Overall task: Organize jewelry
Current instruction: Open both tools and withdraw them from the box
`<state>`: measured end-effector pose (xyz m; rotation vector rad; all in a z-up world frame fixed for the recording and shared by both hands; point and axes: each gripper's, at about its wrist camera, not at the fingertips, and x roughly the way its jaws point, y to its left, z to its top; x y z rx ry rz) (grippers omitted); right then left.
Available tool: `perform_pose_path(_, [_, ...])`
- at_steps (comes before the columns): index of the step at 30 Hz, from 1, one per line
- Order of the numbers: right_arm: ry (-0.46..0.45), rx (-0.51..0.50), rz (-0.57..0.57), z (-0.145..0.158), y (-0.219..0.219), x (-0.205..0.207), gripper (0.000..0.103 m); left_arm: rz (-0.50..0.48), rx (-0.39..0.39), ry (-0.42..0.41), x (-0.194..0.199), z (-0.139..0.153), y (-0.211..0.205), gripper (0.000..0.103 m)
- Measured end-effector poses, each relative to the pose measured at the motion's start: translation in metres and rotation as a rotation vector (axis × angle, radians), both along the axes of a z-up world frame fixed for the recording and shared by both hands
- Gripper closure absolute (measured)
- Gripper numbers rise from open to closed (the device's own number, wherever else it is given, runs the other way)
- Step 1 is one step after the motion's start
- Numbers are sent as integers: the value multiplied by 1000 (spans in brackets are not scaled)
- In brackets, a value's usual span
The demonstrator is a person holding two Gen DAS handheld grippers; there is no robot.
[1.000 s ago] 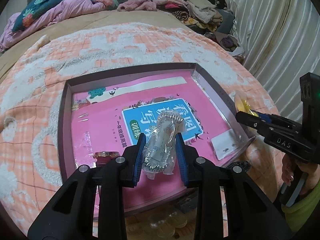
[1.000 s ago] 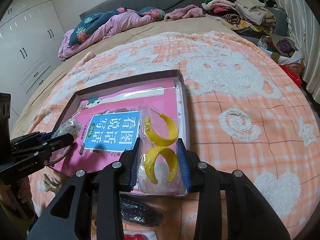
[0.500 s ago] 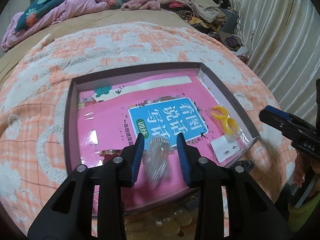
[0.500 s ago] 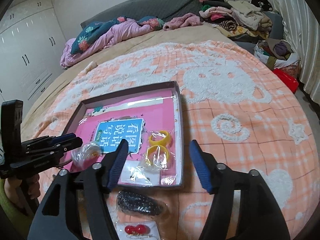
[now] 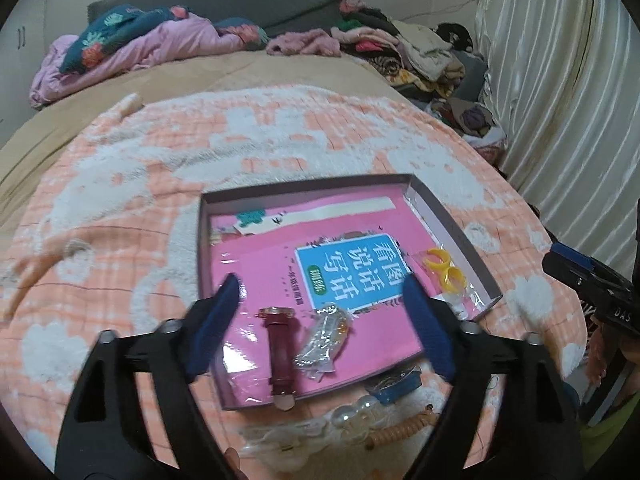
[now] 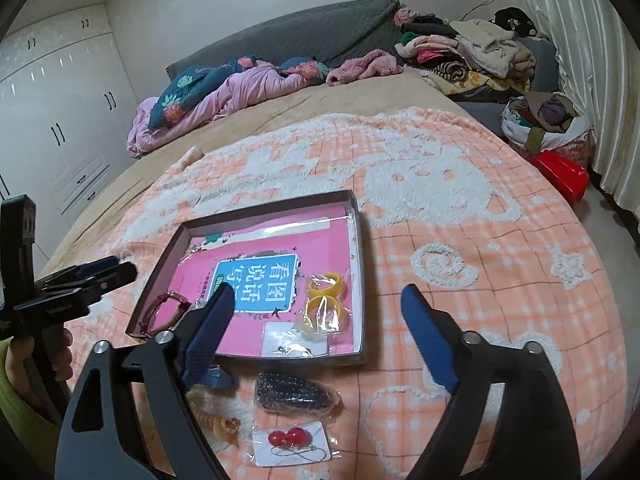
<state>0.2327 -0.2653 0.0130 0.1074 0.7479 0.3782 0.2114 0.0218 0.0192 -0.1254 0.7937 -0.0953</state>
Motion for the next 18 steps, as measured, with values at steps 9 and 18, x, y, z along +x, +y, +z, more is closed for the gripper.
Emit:
perform_pose_path(9, [-29,16,-2,15,-2,-15,15,24,-7,-44,-25,15,10,14])
perform_pose_path(18, [-39,8,21,21,4,-29,15,46,-7,-64,-51,23,19,14])
